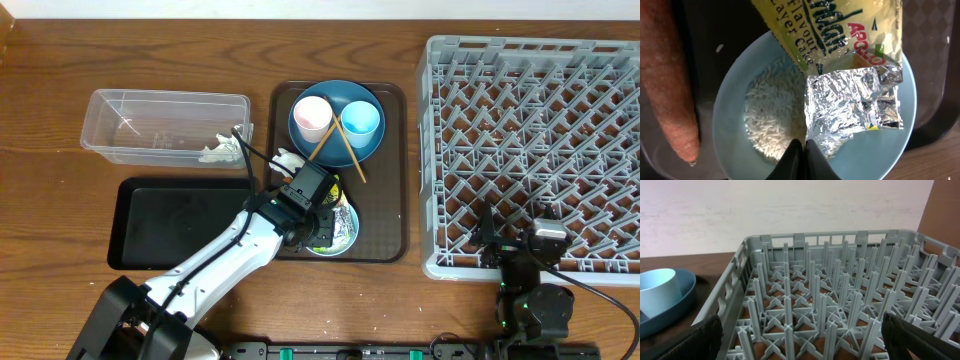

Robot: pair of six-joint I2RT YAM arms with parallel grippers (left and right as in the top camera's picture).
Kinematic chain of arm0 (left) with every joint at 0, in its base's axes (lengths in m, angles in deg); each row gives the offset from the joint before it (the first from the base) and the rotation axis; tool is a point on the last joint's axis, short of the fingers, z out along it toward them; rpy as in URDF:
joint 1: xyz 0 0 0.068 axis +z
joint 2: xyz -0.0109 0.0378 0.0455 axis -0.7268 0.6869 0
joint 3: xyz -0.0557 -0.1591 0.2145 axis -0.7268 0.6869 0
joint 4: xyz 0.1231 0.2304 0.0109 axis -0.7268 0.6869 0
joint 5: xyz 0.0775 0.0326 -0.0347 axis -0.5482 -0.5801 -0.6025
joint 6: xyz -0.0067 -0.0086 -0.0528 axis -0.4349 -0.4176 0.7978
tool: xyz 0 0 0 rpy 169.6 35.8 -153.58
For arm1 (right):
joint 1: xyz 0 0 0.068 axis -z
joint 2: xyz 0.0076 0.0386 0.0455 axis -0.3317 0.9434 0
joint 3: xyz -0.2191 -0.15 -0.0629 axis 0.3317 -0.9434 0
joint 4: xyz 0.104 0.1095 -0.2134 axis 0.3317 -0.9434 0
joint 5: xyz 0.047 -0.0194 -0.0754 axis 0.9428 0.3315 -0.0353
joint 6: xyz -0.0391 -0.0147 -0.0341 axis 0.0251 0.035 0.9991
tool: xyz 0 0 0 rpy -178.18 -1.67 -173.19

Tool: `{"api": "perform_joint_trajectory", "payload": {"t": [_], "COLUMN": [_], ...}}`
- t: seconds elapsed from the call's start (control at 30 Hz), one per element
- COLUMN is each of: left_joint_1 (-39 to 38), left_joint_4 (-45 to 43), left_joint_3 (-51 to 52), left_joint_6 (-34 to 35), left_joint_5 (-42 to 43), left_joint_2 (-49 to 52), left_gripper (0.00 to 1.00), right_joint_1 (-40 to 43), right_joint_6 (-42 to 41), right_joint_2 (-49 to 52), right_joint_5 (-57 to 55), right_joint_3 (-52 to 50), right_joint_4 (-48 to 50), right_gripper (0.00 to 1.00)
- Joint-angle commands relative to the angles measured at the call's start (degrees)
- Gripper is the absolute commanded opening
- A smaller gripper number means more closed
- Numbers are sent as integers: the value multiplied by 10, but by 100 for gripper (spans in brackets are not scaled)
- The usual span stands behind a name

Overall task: Sort waste into correct bins and load items into the dishwasher rack
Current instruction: 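Carry the wrapper left and drop it into the clear bin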

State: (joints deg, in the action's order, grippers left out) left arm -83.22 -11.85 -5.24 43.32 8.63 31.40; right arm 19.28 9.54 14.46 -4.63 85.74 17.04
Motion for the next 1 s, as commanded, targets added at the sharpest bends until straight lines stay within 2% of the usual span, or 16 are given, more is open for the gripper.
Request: {"api": "perform_joint_trajectory", "payload": {"t": [0.0, 0.2, 0.43, 0.53, 0.7, 0.83, 0.97], "left_joint_1": [-1, -1, 26, 59, 147, 221, 291], "left_joint_4": [0, 0, 0, 0, -5, -35, -63], "left_joint_3": [-6, -34, -50, -50, -50, -50, -50], "left_joint_6": [-1, -1, -1, -1, -2, -17, -30], "left_joint_5": [7, 30, 24, 8, -71, -112, -115], "left_joint_2": [-2, -59, -181, -229, -287, -289, -266], "left_gripper": [6, 6, 6, 6, 6, 6, 7], "right_joint_1": [-8, -8, -8, -8, -8, -8, -8], "right_joint_6": [-8, -8, -8, -8, -8, -8, -8], "right_joint_2": [-2, -2, -2, -2, -2, -2, -2], "right_joint_5": [-4, -4, -4, -4, -4, -4, -4], "right_joint_3": [-1, -1, -1, -1, -1, -1, -1], "right_joint_4": [-2, -2, -2, -2, -2, -2, -2], "right_gripper": [99, 99, 99, 99, 99, 99, 99]}}
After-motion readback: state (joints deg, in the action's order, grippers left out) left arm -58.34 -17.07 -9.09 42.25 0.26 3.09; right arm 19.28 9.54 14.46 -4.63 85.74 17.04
